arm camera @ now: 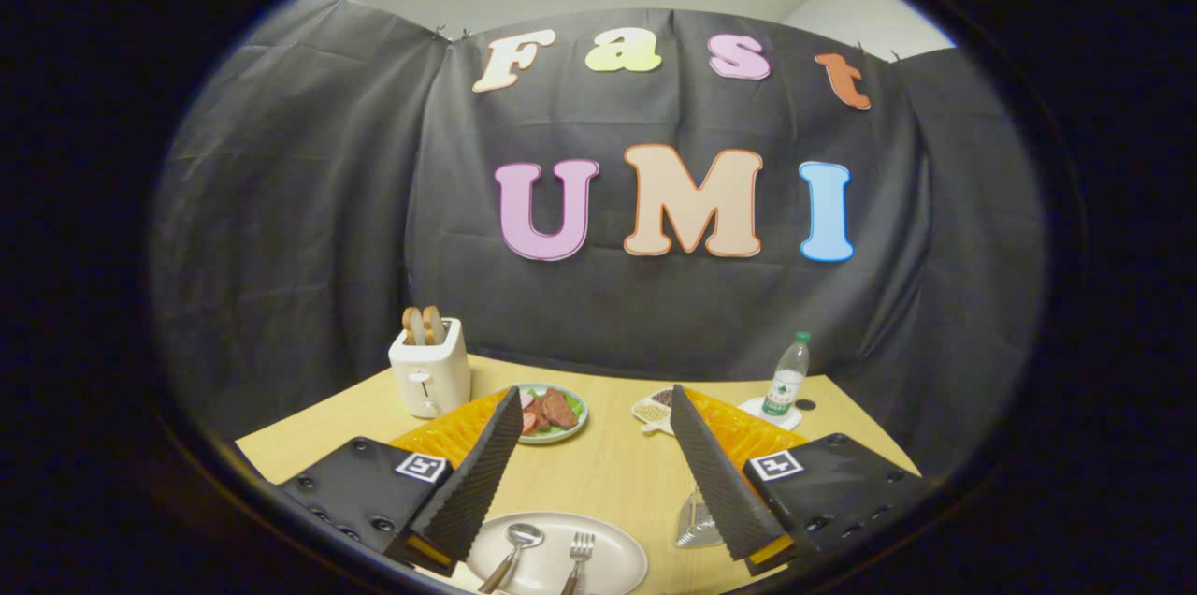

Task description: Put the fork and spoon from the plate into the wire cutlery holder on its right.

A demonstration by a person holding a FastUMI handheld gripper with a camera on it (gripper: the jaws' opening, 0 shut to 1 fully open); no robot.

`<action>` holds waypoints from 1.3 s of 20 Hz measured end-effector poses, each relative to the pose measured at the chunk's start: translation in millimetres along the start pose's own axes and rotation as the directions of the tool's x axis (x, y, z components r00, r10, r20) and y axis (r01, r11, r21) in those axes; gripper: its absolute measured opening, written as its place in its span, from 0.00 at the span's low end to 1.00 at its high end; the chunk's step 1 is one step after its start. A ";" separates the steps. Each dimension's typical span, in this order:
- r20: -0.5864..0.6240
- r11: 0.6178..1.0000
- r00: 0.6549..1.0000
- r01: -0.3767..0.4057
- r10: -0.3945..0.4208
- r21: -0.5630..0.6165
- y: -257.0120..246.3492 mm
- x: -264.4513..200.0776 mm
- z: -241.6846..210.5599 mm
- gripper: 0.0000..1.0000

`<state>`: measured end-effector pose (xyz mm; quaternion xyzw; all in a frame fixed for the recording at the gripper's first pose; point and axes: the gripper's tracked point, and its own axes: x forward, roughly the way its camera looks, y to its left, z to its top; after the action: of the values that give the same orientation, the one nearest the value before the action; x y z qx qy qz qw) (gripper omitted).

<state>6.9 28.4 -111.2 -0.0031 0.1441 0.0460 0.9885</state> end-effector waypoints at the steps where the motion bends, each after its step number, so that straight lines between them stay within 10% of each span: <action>1: -0.018 1.000 1.000 -0.004 0.004 0.004 0.1 1.2 -7.3 1.00; 26: -0.540 0.996 0.839 -0.085 0.065 -0.013 9.5 -1.0 -208.2 1.00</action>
<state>-54.2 33.7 -310.3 -0.0283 0.4150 0.0844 0.9054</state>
